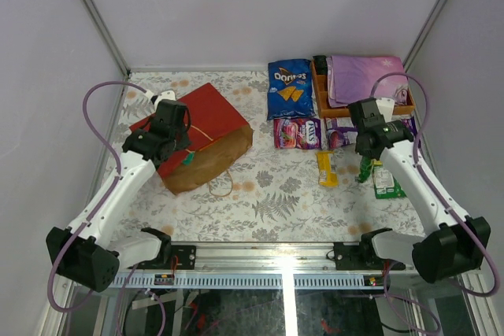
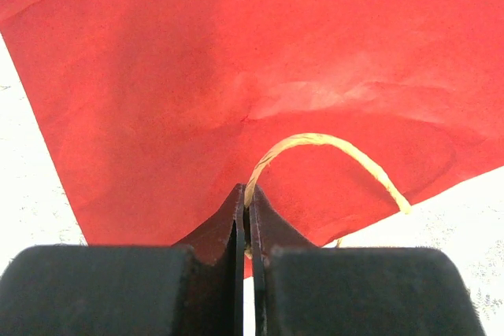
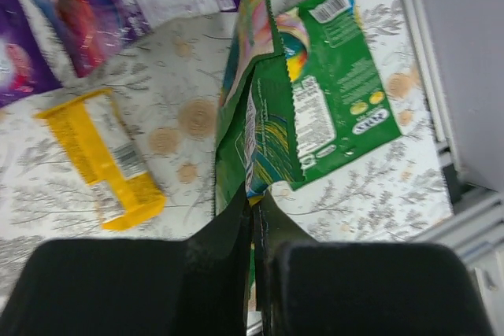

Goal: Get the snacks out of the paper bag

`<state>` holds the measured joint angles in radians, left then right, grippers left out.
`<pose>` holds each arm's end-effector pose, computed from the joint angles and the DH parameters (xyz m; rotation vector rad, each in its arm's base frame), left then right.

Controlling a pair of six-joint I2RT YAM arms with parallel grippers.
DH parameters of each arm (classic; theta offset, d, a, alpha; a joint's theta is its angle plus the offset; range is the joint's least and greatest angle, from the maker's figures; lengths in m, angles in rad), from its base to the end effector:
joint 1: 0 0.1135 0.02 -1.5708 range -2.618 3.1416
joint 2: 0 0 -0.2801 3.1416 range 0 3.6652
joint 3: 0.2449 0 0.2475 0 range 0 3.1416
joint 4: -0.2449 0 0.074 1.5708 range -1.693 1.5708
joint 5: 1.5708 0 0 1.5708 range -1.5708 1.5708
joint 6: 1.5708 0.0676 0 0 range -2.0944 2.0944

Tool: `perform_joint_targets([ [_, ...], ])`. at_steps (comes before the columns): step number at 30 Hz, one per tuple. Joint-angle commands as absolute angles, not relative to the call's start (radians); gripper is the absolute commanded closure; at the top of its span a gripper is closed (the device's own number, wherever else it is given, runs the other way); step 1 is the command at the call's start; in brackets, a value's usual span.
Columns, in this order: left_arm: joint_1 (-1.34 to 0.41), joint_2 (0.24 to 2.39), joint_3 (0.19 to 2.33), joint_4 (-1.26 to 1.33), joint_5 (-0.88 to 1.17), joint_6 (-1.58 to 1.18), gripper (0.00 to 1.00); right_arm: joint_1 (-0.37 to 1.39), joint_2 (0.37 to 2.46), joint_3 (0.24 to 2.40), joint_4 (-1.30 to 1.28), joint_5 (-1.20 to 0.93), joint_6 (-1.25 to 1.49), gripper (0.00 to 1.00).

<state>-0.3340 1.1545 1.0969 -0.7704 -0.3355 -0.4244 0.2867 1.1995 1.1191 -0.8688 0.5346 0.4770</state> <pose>0.2370 -0.0587 0.3142 -0.2593 2.3257 0.0307 0.2395 0.0347 0.3076 0.4307 2.3285 -0.3171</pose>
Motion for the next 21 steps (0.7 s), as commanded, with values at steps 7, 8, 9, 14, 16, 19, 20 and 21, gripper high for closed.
perform_joint_targets([
  [7,-0.328,1.143,1.086,-0.716,-0.306,-0.403,1.00,0.284,1.348,1.188,-1.005,0.689,0.399,1.00],
  [8,-0.328,1.143,1.085,-0.716,-0.307,-0.404,1.00,0.284,1.358,1.180,-1.002,0.678,0.393,1.00],
  [9,-0.327,1.143,1.084,-0.716,-0.307,-0.403,1.00,0.284,1.367,1.172,-0.996,0.662,0.386,1.00],
  [14,-0.327,1.146,1.085,-0.716,-0.306,-0.403,1.00,0.285,1.415,1.173,-0.992,0.609,0.371,1.00],
  [16,-0.328,1.150,1.088,-0.716,-0.303,-0.401,1.00,0.285,1.425,1.175,-0.985,0.579,0.367,1.00],
  [19,-0.328,1.156,1.093,-0.716,-0.301,-0.401,1.00,0.289,1.436,1.178,-0.968,0.522,0.358,1.00],
  [20,-0.328,1.155,1.091,-0.716,-0.300,-0.401,1.00,0.294,1.441,1.178,-0.962,0.507,0.357,1.00],
  [21,-0.328,1.155,1.091,-0.716,-0.299,-0.401,1.00,0.299,1.447,1.180,-0.956,0.488,0.353,1.00],
])
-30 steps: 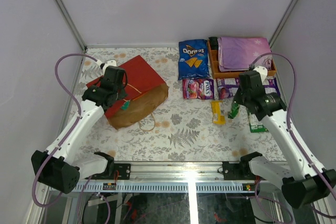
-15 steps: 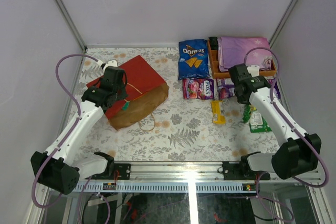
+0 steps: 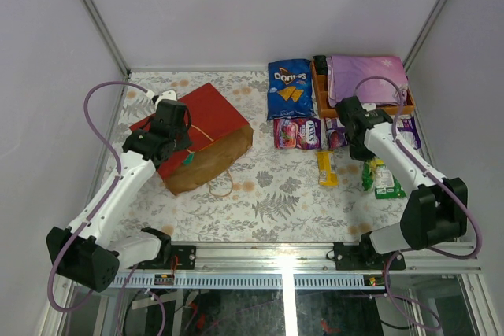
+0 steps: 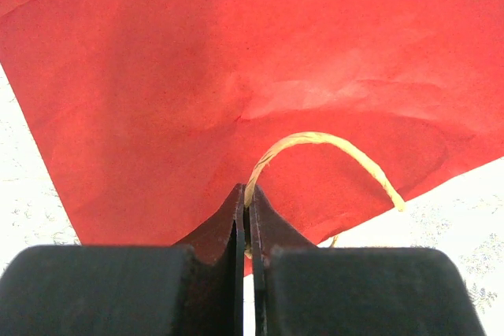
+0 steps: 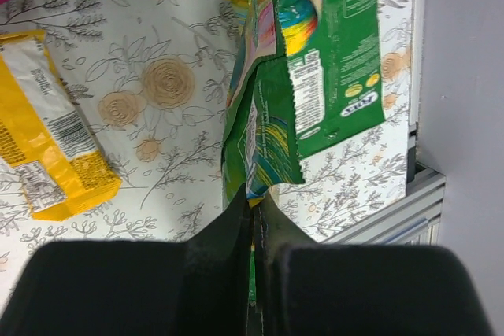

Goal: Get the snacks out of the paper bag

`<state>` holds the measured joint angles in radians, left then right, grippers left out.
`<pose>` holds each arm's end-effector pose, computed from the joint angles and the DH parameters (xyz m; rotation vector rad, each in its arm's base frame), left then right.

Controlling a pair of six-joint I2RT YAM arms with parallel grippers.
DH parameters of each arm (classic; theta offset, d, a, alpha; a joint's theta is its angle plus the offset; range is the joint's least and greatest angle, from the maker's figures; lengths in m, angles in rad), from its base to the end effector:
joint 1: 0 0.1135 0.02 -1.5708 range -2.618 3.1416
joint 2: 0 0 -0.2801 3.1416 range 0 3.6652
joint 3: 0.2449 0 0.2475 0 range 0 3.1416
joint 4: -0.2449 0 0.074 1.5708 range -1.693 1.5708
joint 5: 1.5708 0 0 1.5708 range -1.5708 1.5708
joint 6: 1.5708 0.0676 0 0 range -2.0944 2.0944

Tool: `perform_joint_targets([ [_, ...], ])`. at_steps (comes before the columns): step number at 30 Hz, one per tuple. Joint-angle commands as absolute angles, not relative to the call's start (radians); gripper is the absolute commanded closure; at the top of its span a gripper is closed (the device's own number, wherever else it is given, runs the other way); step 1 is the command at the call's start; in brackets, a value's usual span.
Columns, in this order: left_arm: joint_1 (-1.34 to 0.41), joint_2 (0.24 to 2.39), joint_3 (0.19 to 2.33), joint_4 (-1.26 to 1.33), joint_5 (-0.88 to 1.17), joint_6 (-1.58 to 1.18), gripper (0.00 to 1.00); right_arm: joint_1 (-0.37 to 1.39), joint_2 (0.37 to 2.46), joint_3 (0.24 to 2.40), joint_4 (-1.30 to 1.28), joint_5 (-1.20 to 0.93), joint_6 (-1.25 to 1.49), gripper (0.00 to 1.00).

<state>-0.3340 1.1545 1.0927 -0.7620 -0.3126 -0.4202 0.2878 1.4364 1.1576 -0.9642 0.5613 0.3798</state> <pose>0.2374 -0.0604 0.3132 -0.2451 2.3308 0.0052 0.2711 0.0427 0.2584 0.2432 2.5892 -0.5667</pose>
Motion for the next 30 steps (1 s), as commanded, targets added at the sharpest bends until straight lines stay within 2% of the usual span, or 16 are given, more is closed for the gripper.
perform_joint_targets([
  [1,-0.327,1.155,1.090,-0.716,-0.299,-0.401,1.00,0.307,1.454,1.181,-0.950,0.481,0.351,1.00],
  [24,-0.326,1.138,1.088,-0.716,-0.293,-0.398,1.00,0.443,1.613,1.322,-0.797,0.123,0.420,1.00],
  [30,-0.325,1.136,1.089,-0.716,-0.293,-0.399,1.00,0.460,1.605,1.327,-0.716,-0.036,0.453,1.00],
])
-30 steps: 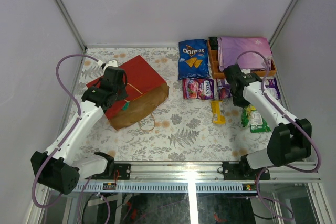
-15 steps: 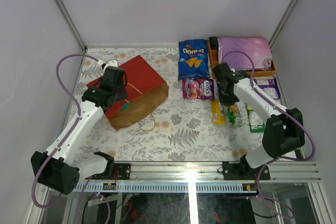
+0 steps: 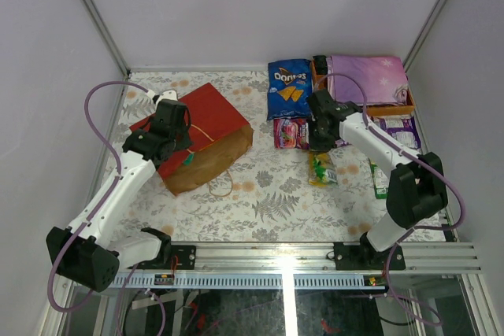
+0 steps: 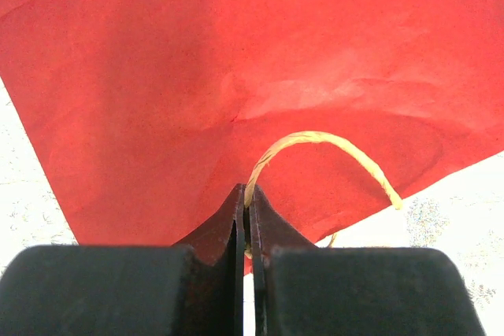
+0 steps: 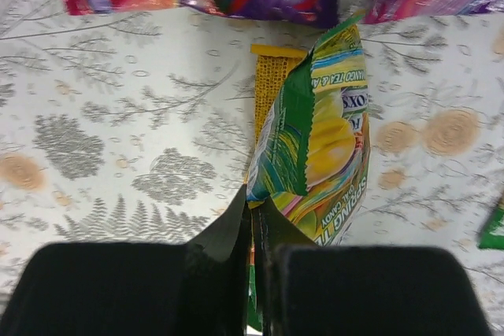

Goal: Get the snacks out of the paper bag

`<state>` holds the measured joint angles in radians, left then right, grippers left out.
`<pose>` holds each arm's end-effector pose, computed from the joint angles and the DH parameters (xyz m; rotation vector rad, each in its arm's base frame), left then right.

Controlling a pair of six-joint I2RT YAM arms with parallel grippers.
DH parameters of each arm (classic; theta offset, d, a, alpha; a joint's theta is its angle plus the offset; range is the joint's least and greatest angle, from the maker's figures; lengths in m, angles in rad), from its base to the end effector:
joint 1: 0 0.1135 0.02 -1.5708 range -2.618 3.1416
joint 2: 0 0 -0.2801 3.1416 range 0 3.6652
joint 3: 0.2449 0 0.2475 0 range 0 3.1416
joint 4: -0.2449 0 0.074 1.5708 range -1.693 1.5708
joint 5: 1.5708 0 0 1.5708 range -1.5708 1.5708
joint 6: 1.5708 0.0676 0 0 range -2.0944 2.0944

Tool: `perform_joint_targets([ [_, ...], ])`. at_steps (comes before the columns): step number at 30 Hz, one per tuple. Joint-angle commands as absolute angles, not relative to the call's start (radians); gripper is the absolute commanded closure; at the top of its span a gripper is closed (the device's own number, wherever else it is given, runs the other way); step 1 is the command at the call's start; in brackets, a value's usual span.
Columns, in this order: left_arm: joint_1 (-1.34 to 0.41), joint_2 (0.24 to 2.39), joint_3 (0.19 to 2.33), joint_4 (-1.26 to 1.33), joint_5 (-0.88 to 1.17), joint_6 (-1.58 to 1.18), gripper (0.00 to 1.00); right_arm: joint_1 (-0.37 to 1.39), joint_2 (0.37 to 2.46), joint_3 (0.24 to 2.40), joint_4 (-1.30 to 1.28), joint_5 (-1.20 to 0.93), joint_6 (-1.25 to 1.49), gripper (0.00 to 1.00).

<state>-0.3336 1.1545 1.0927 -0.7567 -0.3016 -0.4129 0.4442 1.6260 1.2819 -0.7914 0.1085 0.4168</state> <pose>0.2379 -0.0612 0.3136 -0.2329 2.3306 -0.0059 0.3113 0.1400 0.2406 -0.0045 2.6995 0.1159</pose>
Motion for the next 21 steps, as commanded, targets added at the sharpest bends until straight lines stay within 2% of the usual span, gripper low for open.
perform_joint_targets([
  [1,-0.325,1.136,1.089,-0.716,-0.292,-0.397,1.00,0.460,1.595,1.322,-0.699,-0.065,0.458,1.00],
  [5,-0.325,1.136,1.089,-0.716,-0.290,-0.397,1.00,0.462,1.546,1.296,-0.621,-0.184,0.477,1.00],
  [10,-0.326,1.137,1.086,-0.716,-0.291,-0.397,1.00,0.451,1.470,1.259,-0.588,-0.200,0.483,1.00],
  [15,-0.326,1.136,1.087,-0.715,-0.289,-0.397,1.00,0.331,1.319,1.091,-0.502,-0.316,0.501,1.00],
  [21,-0.327,1.139,1.089,-0.714,-0.282,-0.397,1.00,0.215,1.299,0.903,-0.564,-0.264,0.441,1.00],
])
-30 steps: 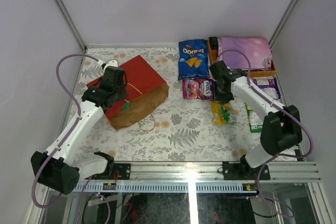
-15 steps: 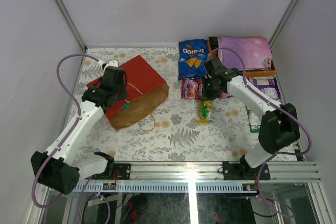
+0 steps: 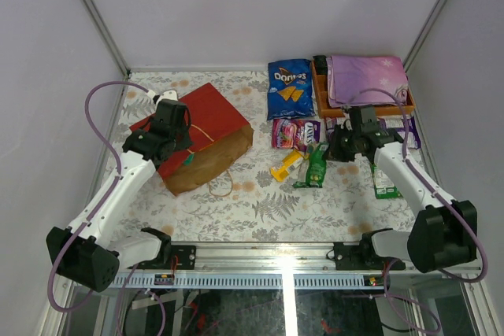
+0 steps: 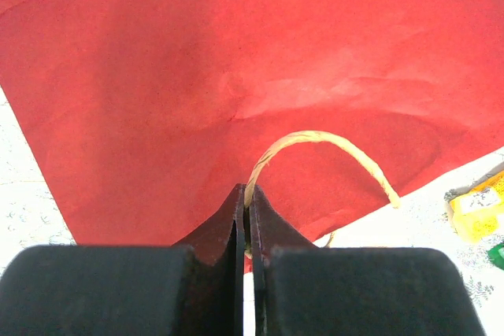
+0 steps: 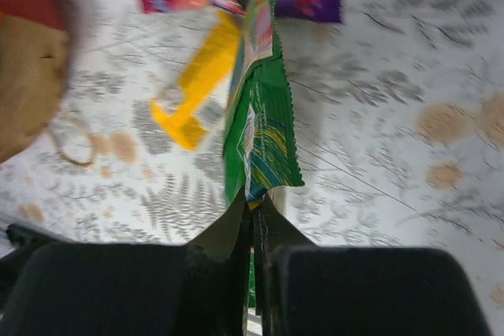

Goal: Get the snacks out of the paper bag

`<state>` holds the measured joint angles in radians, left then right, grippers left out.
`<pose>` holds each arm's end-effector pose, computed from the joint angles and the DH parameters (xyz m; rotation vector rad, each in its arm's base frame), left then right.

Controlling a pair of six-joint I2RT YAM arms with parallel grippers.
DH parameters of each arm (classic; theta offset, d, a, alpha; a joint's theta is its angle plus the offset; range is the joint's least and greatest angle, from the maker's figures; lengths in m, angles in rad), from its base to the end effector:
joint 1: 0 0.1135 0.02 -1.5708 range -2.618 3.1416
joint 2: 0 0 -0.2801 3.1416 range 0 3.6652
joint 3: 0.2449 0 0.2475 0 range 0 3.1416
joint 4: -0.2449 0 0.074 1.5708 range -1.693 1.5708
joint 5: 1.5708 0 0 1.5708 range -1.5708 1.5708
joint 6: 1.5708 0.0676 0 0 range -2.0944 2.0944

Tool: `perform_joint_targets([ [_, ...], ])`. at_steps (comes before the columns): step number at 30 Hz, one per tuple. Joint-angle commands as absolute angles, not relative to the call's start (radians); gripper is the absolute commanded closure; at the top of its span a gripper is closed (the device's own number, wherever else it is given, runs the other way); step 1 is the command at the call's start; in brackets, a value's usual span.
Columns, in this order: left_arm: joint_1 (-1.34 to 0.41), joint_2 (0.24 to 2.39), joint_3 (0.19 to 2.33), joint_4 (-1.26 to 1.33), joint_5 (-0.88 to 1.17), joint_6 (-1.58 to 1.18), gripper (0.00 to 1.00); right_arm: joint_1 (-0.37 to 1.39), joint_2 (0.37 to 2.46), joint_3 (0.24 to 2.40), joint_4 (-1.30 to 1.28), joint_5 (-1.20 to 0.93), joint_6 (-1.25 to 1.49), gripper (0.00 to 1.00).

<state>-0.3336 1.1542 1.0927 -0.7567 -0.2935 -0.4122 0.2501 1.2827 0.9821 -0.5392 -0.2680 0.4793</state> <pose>0.2377 -0.0617 0.3135 -0.2285 2.3333 -0.0147 0.2673 0.0868 0.2647 0.1561 2.4720 0.6492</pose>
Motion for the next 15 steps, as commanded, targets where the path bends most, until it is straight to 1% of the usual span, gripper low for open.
perform_joint_targets([
  [1,-0.326,1.140,1.088,-0.714,-0.280,-0.396,1.00,0.215,1.316,0.888,-0.582,-0.199,0.436,1.00],
  [3,-0.327,1.143,1.087,-0.714,-0.276,-0.396,1.00,0.215,1.331,0.874,-0.618,-0.109,0.428,1.00],
  [5,-0.327,1.146,1.088,-0.715,-0.273,-0.397,1.00,0.216,1.345,0.887,-0.672,0.053,0.419,0.99],
  [8,-0.327,1.148,1.088,-0.714,-0.267,-0.395,1.00,0.215,1.359,0.939,-0.757,0.233,0.397,0.98],
  [11,-0.327,1.149,1.086,-0.714,-0.265,-0.395,1.00,0.215,1.372,0.975,-0.795,0.324,0.397,0.94],
  [12,-0.327,1.151,1.085,-0.715,-0.265,-0.395,1.00,0.215,1.379,0.985,-0.802,0.346,0.397,0.88],
  [13,-0.327,1.153,1.086,-0.714,-0.263,-0.393,1.00,0.216,1.388,0.998,-0.806,0.369,0.397,0.74],
  [14,-0.327,1.154,1.086,-0.714,-0.262,-0.394,1.00,0.216,1.397,1.011,-0.815,0.395,0.396,0.53],
  [15,-0.328,1.154,1.085,-0.715,-0.259,-0.392,1.00,0.222,1.401,1.025,-0.824,0.421,0.396,0.36],
])
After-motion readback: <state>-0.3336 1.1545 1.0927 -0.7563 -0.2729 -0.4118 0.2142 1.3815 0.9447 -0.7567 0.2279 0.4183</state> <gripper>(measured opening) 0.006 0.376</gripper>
